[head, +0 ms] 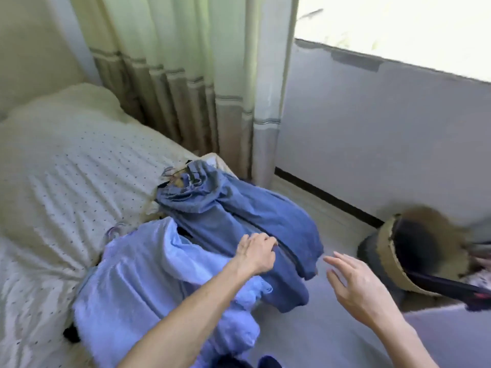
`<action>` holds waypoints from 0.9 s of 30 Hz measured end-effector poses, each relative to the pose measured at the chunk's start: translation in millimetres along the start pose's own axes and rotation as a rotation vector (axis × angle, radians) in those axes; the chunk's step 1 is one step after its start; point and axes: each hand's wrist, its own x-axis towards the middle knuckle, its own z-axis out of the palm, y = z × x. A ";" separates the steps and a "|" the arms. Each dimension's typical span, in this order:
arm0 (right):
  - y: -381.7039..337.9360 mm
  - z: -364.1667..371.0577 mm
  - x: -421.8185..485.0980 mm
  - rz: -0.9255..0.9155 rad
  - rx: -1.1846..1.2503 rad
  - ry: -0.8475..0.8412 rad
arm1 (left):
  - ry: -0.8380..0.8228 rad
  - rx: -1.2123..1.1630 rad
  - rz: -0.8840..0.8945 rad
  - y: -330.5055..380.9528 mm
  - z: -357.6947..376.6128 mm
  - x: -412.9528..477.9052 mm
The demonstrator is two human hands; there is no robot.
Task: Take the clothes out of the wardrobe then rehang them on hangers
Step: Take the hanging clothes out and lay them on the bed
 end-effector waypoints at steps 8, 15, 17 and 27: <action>133.6 -90.2 -158.3 0.432 0.091 0.451 | 0.051 0.145 0.531 231.8 -26.5 34.6; 183.2 -126.6 -285.2 0.856 0.064 0.771 | 0.042 0.236 1.074 426.5 -18.3 20.2; 187.8 -133.0 -316.3 0.972 0.038 0.816 | 0.038 0.240 1.218 476.4 -12.5 9.8; 167.4 -143.9 -409.6 1.456 -0.075 1.002 | -0.070 0.213 1.761 643.3 11.9 -66.2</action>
